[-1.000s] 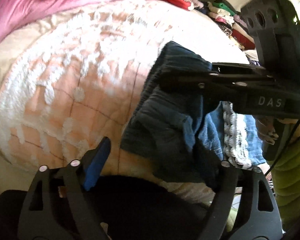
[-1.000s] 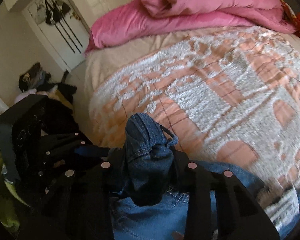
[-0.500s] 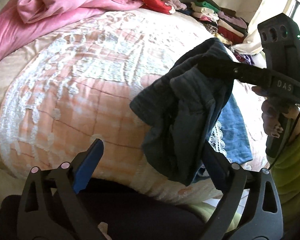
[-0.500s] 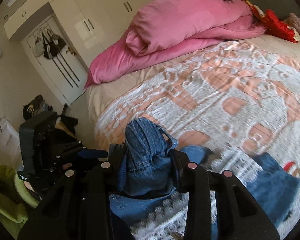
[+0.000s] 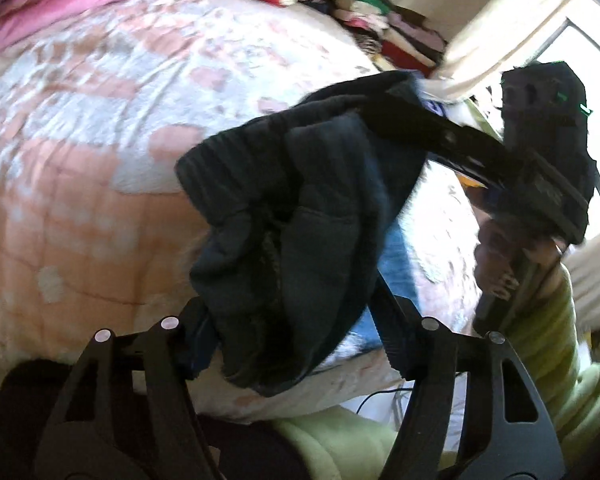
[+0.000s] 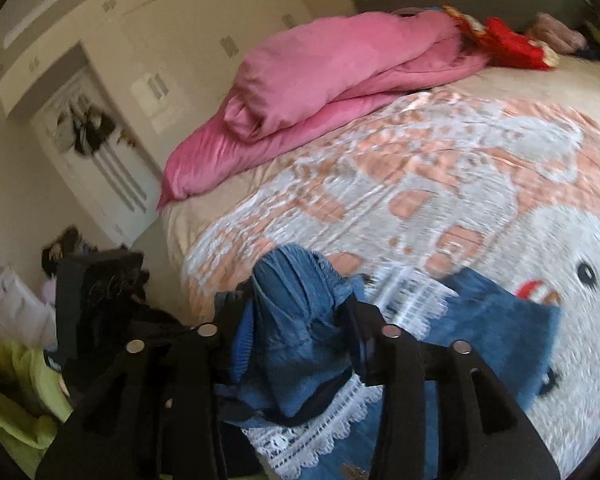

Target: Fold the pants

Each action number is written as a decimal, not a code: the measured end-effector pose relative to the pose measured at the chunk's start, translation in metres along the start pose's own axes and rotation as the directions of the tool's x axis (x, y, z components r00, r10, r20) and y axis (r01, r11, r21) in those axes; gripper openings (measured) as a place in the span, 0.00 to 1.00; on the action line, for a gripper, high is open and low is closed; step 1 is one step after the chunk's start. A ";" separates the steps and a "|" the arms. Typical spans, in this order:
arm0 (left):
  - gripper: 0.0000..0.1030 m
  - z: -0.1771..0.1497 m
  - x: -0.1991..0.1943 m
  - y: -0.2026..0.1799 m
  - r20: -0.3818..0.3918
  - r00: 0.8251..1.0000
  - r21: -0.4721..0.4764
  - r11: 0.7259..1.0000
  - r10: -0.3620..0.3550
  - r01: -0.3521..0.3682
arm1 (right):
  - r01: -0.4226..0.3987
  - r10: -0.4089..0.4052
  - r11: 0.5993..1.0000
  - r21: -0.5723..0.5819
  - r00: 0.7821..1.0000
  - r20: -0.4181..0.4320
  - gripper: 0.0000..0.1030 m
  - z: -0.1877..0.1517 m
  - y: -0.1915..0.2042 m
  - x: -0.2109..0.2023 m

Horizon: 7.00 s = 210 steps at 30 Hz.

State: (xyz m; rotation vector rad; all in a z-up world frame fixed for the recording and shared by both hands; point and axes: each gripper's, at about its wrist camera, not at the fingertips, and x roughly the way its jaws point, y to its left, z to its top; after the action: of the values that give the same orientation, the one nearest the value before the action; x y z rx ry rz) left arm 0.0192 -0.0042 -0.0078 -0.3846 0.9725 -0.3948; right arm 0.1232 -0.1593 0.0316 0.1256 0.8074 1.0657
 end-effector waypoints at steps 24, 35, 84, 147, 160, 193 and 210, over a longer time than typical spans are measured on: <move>0.76 -0.027 0.031 -0.059 -0.053 0.998 0.242 0.970 0.033 -0.019 | 0.051 -0.055 0.982 0.180 0.998 0.016 0.33 -0.067 -0.026 -0.018; 0.78 -0.025 0.036 -0.058 -0.060 0.996 0.268 0.962 0.072 -0.054 | 0.267 -0.264 0.937 0.227 0.964 -0.042 0.54 -0.070 -0.053 -0.019; 0.90 0.034 0.019 -0.014 0.084 0.954 0.203 0.933 0.287 -0.298 | 0.340 -0.340 0.906 -0.252 0.939 0.043 0.94 -0.116 0.074 -0.033; 0.61 0.058 0.053 -0.002 0.023 0.968 0.184 0.951 0.249 -0.249 | 0.202 -0.245 0.925 -0.323 0.965 -0.096 0.56 -0.110 0.076 -0.024; 0.70 0.054 0.038 -0.011 0.050 0.970 0.188 0.952 0.238 -0.243 | 0.255 -0.281 0.917 -0.307 0.959 -0.041 0.57 -0.109 0.077 -0.039; 0.91 0.036 -0.012 -0.022 0.171 0.944 0.161 0.937 0.284 -0.311 | 0.542 -0.542 0.840 0.025 0.835 0.094 0.83 -0.089 0.015 -0.094; 0.91 0.034 0.052 -0.012 0.063 0.943 0.176 0.927 0.326 -0.332 | 0.525 -0.516 0.834 0.167 0.851 -0.096 0.78 -0.104 -0.054 -0.042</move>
State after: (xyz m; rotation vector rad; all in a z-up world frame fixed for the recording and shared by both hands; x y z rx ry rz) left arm 0.0725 -0.0348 -0.0221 -0.0549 0.9401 -0.1696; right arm 0.0859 -0.2501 -0.0452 0.0336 0.9176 0.4728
